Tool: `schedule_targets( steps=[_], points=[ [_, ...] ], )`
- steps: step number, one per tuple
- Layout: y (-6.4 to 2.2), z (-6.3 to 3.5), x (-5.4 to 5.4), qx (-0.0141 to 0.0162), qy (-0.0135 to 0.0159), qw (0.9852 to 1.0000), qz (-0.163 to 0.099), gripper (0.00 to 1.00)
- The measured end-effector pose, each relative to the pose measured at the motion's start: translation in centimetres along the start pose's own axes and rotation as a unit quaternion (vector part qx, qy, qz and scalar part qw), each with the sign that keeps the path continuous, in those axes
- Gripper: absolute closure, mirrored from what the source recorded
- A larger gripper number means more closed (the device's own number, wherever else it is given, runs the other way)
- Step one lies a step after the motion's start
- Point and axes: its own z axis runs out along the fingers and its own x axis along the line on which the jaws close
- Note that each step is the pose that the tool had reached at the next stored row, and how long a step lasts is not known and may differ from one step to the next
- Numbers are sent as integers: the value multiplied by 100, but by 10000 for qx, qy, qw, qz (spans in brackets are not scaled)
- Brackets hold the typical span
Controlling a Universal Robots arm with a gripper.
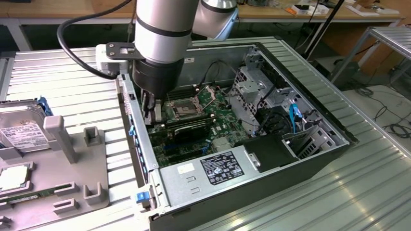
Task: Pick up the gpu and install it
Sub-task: 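Press down on the gpu until it lock into place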
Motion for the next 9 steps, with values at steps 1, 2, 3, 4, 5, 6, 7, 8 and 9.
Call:
schedule_targets(
  steps=[1,2,3,4,5,6,7,8,9],
  points=[
    [0,15,0,31,-3,10000,1,89],
    [-1,26,-1,57,-5,10000,1,89],
    [-2,34,0,78,-6,10000,1,89],
    [-3,43,-1,114,-8,9999,1,89],
    [-6,47,-3,148,-5,9999,1,89],
    [-14,78,-7,171,-39,9998,-4,89],
    [-10,71,-5,161,-27,9999,-2,89],
    [-7,63,-2,156,-22,9999,1,89],
    [-8,51,-3,141,-19,9999,4,89]
  ],
)
